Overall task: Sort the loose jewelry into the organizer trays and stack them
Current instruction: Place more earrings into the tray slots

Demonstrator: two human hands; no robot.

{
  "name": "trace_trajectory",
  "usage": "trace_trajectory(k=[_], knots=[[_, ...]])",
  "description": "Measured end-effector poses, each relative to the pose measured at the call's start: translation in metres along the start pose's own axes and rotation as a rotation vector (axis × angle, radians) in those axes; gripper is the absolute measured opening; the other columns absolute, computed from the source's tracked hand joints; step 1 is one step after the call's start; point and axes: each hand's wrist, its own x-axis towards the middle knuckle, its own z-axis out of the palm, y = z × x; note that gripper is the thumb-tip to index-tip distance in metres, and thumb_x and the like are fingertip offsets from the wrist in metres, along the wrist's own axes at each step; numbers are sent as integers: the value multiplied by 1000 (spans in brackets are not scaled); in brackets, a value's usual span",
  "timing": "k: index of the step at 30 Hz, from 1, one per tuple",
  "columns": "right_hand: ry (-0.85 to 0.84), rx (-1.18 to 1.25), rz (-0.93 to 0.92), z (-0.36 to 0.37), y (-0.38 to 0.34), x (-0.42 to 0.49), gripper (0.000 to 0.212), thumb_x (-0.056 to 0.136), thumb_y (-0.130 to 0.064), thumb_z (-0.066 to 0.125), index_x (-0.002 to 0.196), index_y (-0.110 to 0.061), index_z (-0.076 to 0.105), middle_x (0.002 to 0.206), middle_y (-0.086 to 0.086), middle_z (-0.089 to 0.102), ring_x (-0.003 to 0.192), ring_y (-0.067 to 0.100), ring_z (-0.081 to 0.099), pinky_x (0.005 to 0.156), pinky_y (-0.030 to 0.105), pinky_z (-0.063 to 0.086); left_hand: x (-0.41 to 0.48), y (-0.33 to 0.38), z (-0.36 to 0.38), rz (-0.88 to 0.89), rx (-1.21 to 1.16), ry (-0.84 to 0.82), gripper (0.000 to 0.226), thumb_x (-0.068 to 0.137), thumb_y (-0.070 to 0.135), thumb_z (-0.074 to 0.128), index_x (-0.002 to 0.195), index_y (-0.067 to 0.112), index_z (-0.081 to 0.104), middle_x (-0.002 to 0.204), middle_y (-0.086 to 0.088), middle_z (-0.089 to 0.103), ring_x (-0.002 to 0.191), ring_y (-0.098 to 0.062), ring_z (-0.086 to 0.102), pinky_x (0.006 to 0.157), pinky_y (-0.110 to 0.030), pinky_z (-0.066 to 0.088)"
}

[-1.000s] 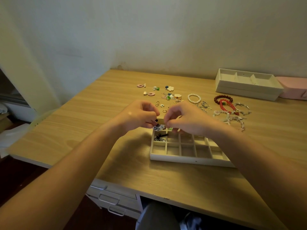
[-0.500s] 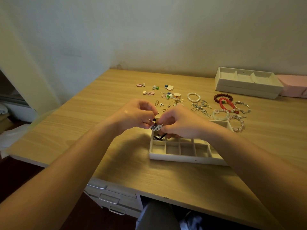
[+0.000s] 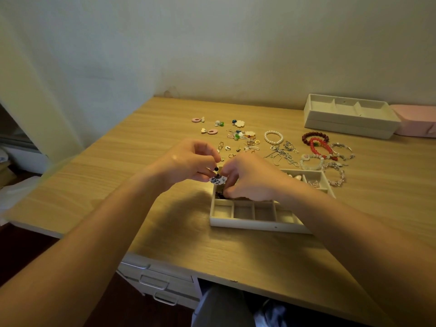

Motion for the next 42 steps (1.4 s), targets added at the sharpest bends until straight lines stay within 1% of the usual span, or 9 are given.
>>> trace_trajectory(k=[4, 9, 13, 16, 23, 28, 34, 40, 42], knots=[[-4, 72, 24, -8, 2, -2, 23, 80, -16, 79, 103, -18, 77, 83, -4, 77, 78, 15, 73, 75, 37, 60, 1, -3, 3, 7, 16, -21, 16, 91, -5, 60, 92, 10, 67, 82, -7, 69, 68, -13, 70, 69, -27, 60], [-2, 149, 43, -19, 6, -5, 10, 88, -23, 70, 88, -24, 80, 72, -8, 72, 64, 4, 61, 63, 27, 50, 4, -5, 5, 12, 24, -42, 13, 89, -3, 65, 97, 7, 67, 85, -8, 69, 71, -13, 70, 68, -26, 60], [-29, 120, 42, -12, 6, -6, 16, 90, -38, 73, 89, -24, 79, 68, -9, 63, 61, 5, 51, 56, 25, 39, 4, -8, 7, 20, -18, -80, 14, 88, -6, 68, 99, 2, 67, 84, -9, 71, 72, -14, 70, 66, -24, 60], [-10, 23, 48, -6, 6, -4, 15, 92, -38, 70, 86, -26, 78, 65, -12, 60, 59, 4, 49, 53, 22, 34, 3, -11, 9, 49, -4, -70, 15, 86, -5, 71, 99, 3, 68, 83, -9, 72, 71, -14, 70, 65, -23, 58], [-23, -47, 56, -8, 3, -5, 14, 91, -31, 71, 93, -22, 82, 79, -1, 73, 65, 9, 57, 54, 25, 40, 2, -16, 10, 130, 200, 25, 19, 81, -5, 77, 86, 13, 73, 67, 2, 71, 59, -5, 59, 53, -18, 46], [2, -2, 120, -7, 0, -2, 8, 84, -27, 79, 86, -20, 81, 66, -7, 67, 63, 9, 57, 55, 23, 42, -1, -16, 11, 178, 316, 23, 21, 81, -2, 77, 84, 18, 76, 69, 4, 72, 65, -10, 64, 64, -24, 53], [9, 9, 185, -5, -6, 0, 7, 80, -23, 82, 85, -19, 82, 69, -3, 69, 65, 12, 59, 56, 23, 46, -4, -17, 14, 197, 417, 117, 25, 77, 5, 82, 91, 25, 75, 81, 6, 75, 76, -11, 72, 79, -40, 59], [15, -56, 102, 0, -2, -2, 8, 83, -27, 80, 88, -21, 82, 72, -7, 70, 66, 7, 59, 53, 21, 40, -6, -16, 16, 199, 407, 141, 26, 73, 7, 85, 83, 28, 72, 73, 7, 75, 69, -3, 71, 76, -32, 59], [14, -29, 112, -4, 2, -2, 8, 86, -26, 77, 89, -22, 82, 75, -7, 71, 71, 10, 62, 57, 23, 44, -7, -17, 17, 197, 400, 133, 26, 72, 8, 86, 83, 27, 72, 72, 8, 75, 68, -3, 71, 72, -29, 57]])
